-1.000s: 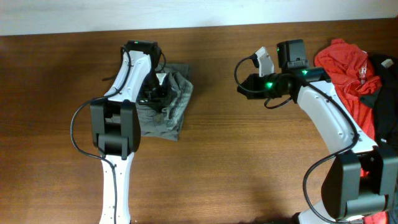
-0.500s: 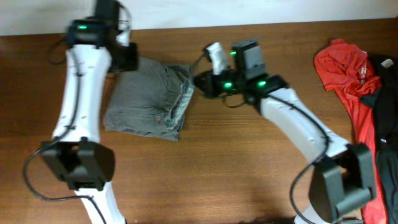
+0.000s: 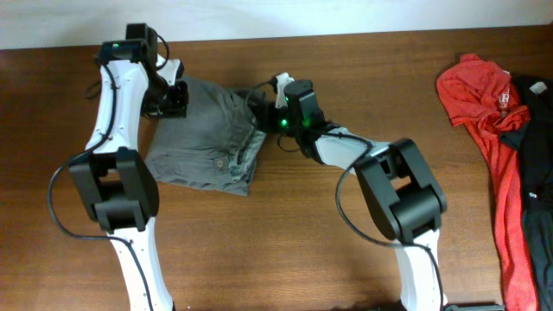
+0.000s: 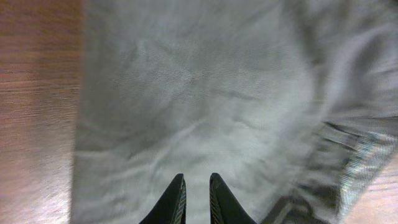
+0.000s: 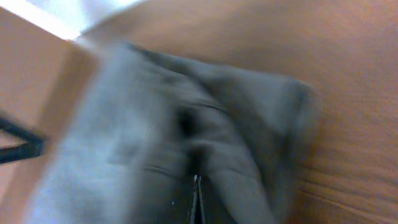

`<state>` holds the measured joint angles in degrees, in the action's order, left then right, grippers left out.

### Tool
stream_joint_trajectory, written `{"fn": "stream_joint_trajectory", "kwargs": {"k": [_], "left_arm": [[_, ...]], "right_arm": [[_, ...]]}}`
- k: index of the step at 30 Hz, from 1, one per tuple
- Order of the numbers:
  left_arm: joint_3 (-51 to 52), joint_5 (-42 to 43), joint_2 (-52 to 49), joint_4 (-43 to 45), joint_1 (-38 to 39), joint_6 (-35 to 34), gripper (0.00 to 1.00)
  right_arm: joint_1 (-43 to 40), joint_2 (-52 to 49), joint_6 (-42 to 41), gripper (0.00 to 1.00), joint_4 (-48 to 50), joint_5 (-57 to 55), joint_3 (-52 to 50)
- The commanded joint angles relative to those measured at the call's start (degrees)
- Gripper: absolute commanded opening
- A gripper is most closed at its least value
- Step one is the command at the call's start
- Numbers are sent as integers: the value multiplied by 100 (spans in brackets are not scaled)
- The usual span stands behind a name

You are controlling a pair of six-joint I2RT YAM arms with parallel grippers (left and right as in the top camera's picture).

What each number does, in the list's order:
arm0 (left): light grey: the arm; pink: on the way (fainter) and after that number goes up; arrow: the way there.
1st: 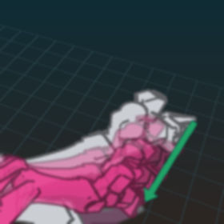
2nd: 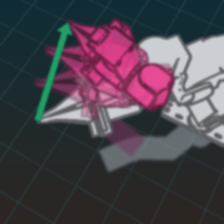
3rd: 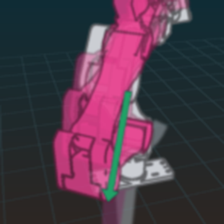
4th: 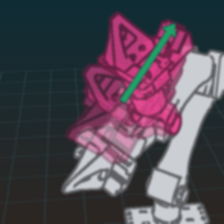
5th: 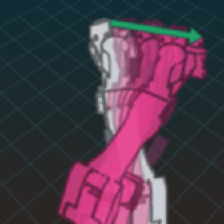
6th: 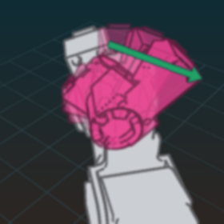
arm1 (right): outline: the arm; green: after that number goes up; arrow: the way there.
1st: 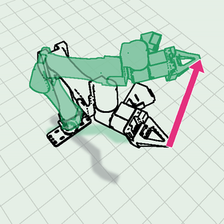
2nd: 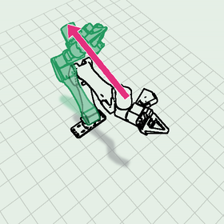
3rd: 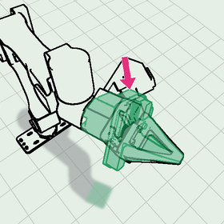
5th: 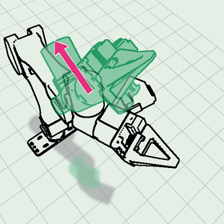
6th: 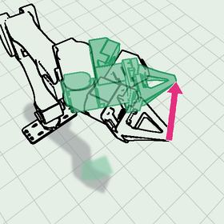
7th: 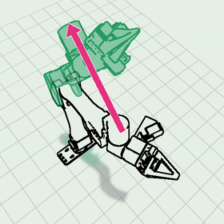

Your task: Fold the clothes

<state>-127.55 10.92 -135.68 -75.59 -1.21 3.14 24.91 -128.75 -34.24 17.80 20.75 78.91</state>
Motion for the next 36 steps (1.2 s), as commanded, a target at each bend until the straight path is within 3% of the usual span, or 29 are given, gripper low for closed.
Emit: {"fn": "stream_joint_trajectory", "kwargs": {"k": [1, 4, 6, 11, 18, 24, 29, 36], "left_arm": [[33, 129, -328, -28, -9, 175, 14], [33, -216, -490, -79, -9, 173, 14], [33, -492, -520, -122, -9, 173, 14], [33, -579, -520, -79, -13, 168, 15], [33, -319, -520, -7, -7, 168, 15], [33, -251, -520, -46, -2, 168, 15], [33, 87, -520, -116, -2, 170, 15], [33, 2, -520, -260, -7, 173, 21]], "right_arm": [[-210, -369, -289, 4, -164, -199, 46], [-472, -354, -98, 4, -1211, -758, 46], [-723, -297, 125, 4, -1515, -549, 46], [-1233, 426, 811, 4, -1290, 1976, 52], [-590, 807, 1563, 4, -855, 2533, 61], [-83, 662, 1768, 4, -898, 894, 61], [-74, 391, 1049, 4, -1213, -1561, 61], [-804, 358, 951, 4, -1475, -1563, 66]]}}
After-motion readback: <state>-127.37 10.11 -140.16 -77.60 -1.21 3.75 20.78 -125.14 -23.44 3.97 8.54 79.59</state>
